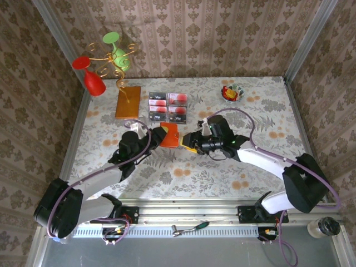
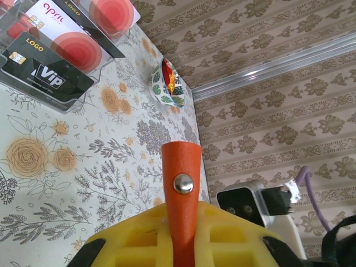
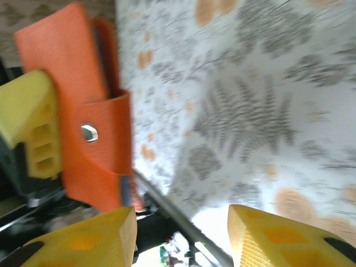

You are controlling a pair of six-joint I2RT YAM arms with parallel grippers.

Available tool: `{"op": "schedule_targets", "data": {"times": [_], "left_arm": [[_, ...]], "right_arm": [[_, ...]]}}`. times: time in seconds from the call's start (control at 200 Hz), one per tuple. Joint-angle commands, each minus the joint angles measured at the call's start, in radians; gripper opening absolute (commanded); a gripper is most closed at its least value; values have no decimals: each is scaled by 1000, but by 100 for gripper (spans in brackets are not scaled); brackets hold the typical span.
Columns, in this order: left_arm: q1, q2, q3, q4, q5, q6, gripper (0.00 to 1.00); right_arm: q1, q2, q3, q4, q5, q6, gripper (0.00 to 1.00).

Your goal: Put the credit cards into the card holder

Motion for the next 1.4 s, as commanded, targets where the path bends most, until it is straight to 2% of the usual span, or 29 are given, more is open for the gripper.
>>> {"op": "schedule_targets", "data": {"times": [0.0,0.2,0.365,0.625,0.96,1.085,1.395], "left_arm": [[-7,3,-8,6,-25,24,0],[-52,1,24,-55,-96,48,0],[-87,6,58,-101,-135,73,0],[-104,15,73,-104,-146,74,0],[-115,36,76,-90,-147,69,0],[-120,41,76,-82,-148,66,0],[-124,35,80,-82,-155,67,0]], "right_arm": [[2,-46,112,-324,197,-220,51],[72,49,266,-465,354,-316,55],[129,134,384,-509,425,-355,56],[149,209,423,-475,413,-344,53],[157,204,436,-457,448,-343,50],[157,224,451,-473,465,-351,48],[157,247,392,-464,492,-346,28]]}}
